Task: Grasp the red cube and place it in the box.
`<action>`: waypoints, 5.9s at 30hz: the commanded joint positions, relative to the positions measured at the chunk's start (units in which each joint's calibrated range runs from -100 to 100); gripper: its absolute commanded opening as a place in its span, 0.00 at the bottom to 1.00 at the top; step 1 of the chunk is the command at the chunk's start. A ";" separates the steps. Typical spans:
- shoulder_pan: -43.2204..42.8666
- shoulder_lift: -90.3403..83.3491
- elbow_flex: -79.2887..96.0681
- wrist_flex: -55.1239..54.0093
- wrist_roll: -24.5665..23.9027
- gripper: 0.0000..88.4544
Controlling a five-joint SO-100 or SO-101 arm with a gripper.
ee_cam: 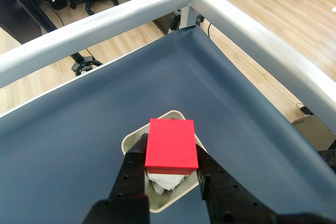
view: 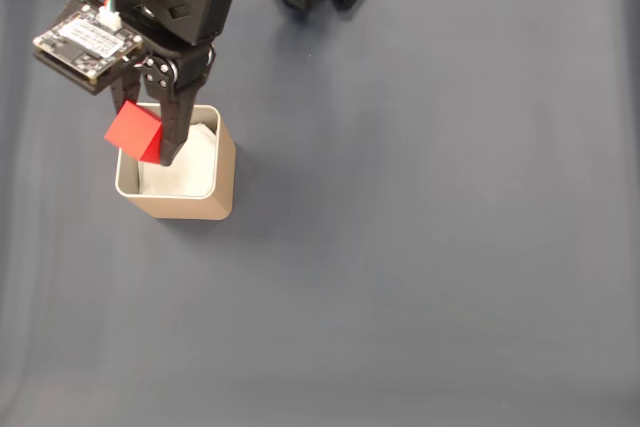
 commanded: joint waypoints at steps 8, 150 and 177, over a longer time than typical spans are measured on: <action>-0.15 -7.29 6.23 -2.44 0.54 0.00; -26.85 -56.44 61.57 19.31 -0.73 0.01; -27.49 -56.44 61.66 29.98 0.29 0.01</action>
